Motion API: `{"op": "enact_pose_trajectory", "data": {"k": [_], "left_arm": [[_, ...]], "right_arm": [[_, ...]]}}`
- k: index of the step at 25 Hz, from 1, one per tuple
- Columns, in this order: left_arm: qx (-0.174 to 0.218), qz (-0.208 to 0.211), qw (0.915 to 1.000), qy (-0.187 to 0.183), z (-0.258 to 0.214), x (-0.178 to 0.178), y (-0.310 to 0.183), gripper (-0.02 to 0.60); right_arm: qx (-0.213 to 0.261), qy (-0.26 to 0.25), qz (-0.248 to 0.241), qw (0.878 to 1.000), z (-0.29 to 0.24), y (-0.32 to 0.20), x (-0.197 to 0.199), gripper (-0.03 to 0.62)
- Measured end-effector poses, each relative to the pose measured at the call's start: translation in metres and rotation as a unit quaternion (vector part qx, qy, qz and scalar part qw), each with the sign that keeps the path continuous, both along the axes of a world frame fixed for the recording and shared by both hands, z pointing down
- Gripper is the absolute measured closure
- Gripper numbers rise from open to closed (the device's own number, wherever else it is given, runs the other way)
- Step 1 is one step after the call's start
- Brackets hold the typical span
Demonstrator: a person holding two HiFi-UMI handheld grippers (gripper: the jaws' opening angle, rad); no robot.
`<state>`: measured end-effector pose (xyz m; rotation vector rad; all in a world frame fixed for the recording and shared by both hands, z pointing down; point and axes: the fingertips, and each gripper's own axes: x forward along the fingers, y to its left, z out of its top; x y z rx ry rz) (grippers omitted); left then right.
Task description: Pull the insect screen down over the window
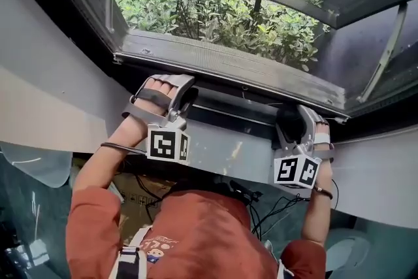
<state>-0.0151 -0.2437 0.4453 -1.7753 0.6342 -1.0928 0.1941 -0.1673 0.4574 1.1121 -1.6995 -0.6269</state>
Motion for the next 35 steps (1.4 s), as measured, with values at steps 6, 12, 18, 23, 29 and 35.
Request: {"op": "enact_pose_trajectory", "data": {"k": [6, 12, 18, 23, 29, 35], "left_arm": [[0.018, -0.006, 0.9998, 0.004, 0.000, 0.003, -0.006, 0.399], [0.028, 0.001, 0.9995, 0.011, -0.003, 0.002, -0.006, 0.399], [0.032, -0.003, 0.9994, 0.015, -0.004, 0.001, -0.006, 0.399], [0.035, -0.001, 0.9992, 0.017, -0.004, 0.001, -0.006, 0.399], [0.036, 0.000, 0.9991, 0.022, -0.005, 0.002, -0.005, 0.399], [0.036, 0.001, 0.9971, 0.067, -0.012, -0.002, 0.001, 0.399]], "right_arm": [[0.026, -0.005, 0.008, 1.000, -0.004, -0.004, 0.001, 0.298], [0.031, -0.001, 0.006, 0.999, -0.006, -0.004, 0.001, 0.298], [0.031, 0.008, 0.004, 0.999, -0.007, -0.004, 0.002, 0.298], [0.031, 0.007, 0.003, 0.999, -0.006, -0.004, 0.003, 0.298], [0.028, -0.004, 0.003, 1.000, -0.008, -0.004, 0.001, 0.298], [0.039, -0.037, 0.005, 0.999, -0.013, -0.003, 0.001, 0.298]]}}
